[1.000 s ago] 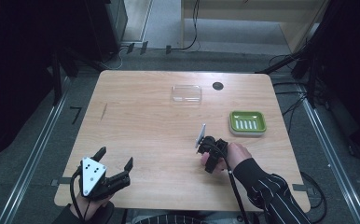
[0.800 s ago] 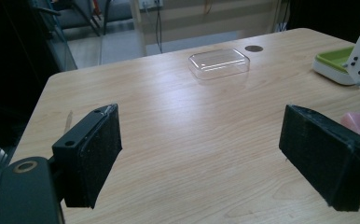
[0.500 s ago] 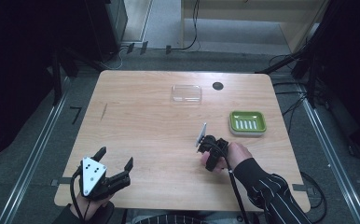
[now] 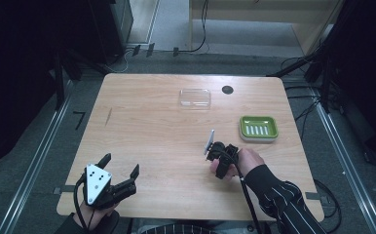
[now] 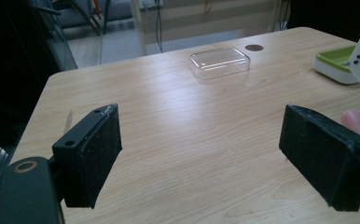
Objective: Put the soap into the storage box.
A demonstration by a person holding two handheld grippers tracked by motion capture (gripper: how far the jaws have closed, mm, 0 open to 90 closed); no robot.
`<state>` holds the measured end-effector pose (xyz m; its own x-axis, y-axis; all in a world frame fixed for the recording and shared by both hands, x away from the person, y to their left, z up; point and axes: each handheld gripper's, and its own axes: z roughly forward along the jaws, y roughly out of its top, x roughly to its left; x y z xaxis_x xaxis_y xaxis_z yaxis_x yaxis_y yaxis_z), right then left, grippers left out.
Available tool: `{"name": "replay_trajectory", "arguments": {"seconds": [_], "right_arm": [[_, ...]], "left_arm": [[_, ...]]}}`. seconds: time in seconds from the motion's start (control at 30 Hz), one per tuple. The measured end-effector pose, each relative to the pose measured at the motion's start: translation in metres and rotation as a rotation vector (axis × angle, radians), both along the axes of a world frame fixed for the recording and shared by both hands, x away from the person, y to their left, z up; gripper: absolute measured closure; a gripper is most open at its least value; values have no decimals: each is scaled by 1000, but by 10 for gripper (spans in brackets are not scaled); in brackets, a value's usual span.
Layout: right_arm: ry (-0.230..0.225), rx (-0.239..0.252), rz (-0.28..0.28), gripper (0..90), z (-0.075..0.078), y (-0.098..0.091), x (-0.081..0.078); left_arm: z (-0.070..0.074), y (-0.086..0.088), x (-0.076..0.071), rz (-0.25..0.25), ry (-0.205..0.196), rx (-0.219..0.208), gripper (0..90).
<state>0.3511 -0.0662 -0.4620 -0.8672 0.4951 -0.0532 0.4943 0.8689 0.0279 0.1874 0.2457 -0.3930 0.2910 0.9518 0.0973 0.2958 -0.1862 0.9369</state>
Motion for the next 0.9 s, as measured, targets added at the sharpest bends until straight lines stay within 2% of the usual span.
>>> {"name": "replay_trajectory", "arguments": {"seconds": [0.3,0.9], "right_arm": [[-17,-11,13,386,5,-8,1],[-20,-25,-28,386,11,-35,5]], "left_arm": [[0,0,0,1,-4,-2,134],[0,0,0,0,-5,-4,134]]}}
